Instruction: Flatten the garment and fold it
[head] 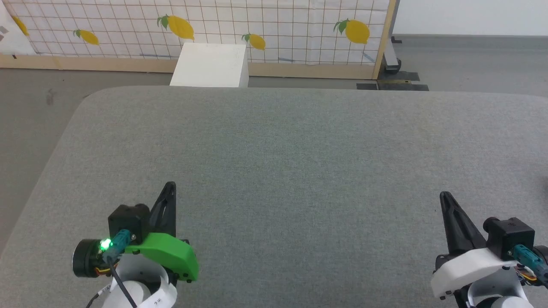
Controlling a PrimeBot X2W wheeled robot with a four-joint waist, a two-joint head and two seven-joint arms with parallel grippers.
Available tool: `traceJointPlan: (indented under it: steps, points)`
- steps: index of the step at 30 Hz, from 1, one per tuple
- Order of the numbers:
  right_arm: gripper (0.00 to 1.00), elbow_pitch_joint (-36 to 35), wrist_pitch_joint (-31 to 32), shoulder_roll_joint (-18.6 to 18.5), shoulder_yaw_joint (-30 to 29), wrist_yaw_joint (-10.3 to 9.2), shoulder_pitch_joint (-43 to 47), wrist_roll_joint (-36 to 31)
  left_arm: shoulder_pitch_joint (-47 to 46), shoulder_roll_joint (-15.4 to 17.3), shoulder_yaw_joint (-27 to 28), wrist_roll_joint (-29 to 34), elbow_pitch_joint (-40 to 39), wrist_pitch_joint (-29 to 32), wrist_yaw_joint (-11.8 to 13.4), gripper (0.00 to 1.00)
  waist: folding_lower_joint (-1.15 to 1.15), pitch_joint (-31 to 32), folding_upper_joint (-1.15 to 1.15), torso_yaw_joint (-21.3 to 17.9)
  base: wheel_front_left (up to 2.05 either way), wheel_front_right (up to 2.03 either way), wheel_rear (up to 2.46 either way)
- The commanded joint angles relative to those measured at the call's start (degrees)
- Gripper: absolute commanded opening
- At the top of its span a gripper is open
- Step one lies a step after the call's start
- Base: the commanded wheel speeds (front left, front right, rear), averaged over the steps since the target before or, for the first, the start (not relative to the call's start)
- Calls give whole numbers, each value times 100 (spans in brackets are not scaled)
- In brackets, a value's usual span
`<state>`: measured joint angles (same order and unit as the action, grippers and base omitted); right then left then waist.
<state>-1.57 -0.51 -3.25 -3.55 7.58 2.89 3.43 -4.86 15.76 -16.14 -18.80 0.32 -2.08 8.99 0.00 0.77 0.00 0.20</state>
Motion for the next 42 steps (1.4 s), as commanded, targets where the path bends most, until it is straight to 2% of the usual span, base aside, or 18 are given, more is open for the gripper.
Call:
traceJointPlan:
  steps: [1, 42]
  points:
    - [0, 24, 8, 18, 28, -5, -102, -85, 103, -87, 98, 149, -17, 12, -60, 0, 0, -2, 0, 0, 0, 0, 0]
    - [0, 125, 41, 32, 277, -8, -244, -282, 395, -1002, 1253, 1468, -29, 161, -699, 0, 0, -59, 0, -15, 0, 0, 0]
